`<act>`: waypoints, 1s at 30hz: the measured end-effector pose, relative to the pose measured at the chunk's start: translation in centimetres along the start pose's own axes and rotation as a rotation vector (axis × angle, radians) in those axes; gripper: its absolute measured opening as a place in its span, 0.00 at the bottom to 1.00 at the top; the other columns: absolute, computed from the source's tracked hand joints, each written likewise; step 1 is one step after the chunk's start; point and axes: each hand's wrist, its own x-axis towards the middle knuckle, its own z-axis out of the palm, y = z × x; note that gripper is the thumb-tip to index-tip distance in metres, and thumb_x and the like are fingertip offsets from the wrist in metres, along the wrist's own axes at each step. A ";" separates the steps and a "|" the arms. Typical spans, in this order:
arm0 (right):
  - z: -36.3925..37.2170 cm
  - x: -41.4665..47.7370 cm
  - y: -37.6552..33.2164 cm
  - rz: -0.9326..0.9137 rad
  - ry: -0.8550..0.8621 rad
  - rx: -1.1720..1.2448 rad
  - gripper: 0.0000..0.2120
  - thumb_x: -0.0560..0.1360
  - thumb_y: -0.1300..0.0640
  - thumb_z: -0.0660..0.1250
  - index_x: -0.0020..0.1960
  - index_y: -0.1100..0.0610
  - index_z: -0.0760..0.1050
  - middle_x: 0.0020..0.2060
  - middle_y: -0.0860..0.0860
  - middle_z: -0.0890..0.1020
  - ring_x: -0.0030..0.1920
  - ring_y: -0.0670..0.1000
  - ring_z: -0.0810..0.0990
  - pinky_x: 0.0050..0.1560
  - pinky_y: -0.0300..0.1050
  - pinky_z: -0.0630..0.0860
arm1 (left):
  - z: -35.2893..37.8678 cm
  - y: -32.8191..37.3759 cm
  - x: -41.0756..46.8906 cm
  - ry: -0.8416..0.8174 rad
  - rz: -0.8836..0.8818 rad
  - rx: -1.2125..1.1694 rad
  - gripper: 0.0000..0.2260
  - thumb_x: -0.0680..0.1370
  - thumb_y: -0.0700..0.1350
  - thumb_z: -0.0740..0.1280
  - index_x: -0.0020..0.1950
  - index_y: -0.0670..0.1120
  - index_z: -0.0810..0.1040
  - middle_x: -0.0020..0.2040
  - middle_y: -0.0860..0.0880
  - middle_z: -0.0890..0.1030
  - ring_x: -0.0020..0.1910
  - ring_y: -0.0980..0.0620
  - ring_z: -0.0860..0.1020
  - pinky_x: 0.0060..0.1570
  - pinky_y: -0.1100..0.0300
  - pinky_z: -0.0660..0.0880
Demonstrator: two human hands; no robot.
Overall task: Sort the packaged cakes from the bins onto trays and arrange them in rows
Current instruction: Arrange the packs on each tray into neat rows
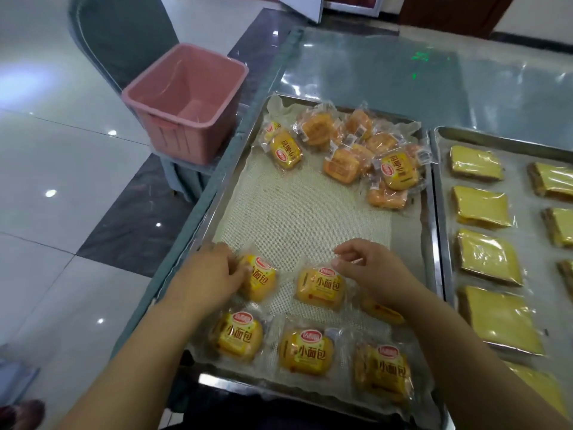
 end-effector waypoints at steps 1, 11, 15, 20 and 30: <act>0.0 -0.1 0.0 -0.006 0.000 0.001 0.10 0.74 0.50 0.69 0.55 0.48 0.76 0.46 0.42 0.78 0.46 0.41 0.76 0.44 0.38 0.72 | 0.0 -0.1 0.0 -0.001 0.023 0.051 0.11 0.76 0.55 0.66 0.49 0.48 0.72 0.50 0.49 0.74 0.49 0.49 0.75 0.46 0.56 0.71; -0.2 -0.3 -0.2 -0.006 0.001 0.009 0.11 0.74 0.49 0.69 0.55 0.47 0.76 0.47 0.42 0.78 0.47 0.42 0.77 0.44 0.39 0.73 | -0.5 1.0 0.6 -0.276 0.288 0.099 0.27 0.72 0.56 0.71 0.69 0.61 0.68 0.70 0.58 0.61 0.66 0.51 0.59 0.65 0.54 0.62; -0.3 -0.3 0.1 -0.003 0.007 0.031 0.10 0.74 0.49 0.69 0.54 0.46 0.76 0.47 0.42 0.79 0.46 0.42 0.78 0.43 0.39 0.73 | -0.2 1.3 1.0 -0.157 0.253 0.040 0.22 0.73 0.55 0.70 0.66 0.59 0.70 0.65 0.57 0.64 0.62 0.52 0.62 0.61 0.58 0.64; -0.6 -0.2 0.2 0.000 0.003 0.017 0.10 0.74 0.49 0.69 0.54 0.46 0.76 0.47 0.42 0.79 0.46 0.42 0.78 0.44 0.39 0.73 | 0.2 1.6 1.3 -0.150 0.251 0.132 0.23 0.74 0.59 0.67 0.67 0.58 0.69 0.66 0.56 0.66 0.63 0.50 0.63 0.61 0.55 0.68; -4.6 2.8 0.1 0.001 0.064 -0.111 0.15 0.75 0.48 0.67 0.60 0.51 0.74 0.46 0.41 0.77 0.46 0.42 0.77 0.44 0.37 0.74 | -1.5 5.9 7.8 0.014 0.293 -0.047 0.21 0.74 0.61 0.65 0.64 0.55 0.72 0.61 0.53 0.74 0.57 0.52 0.74 0.56 0.53 0.74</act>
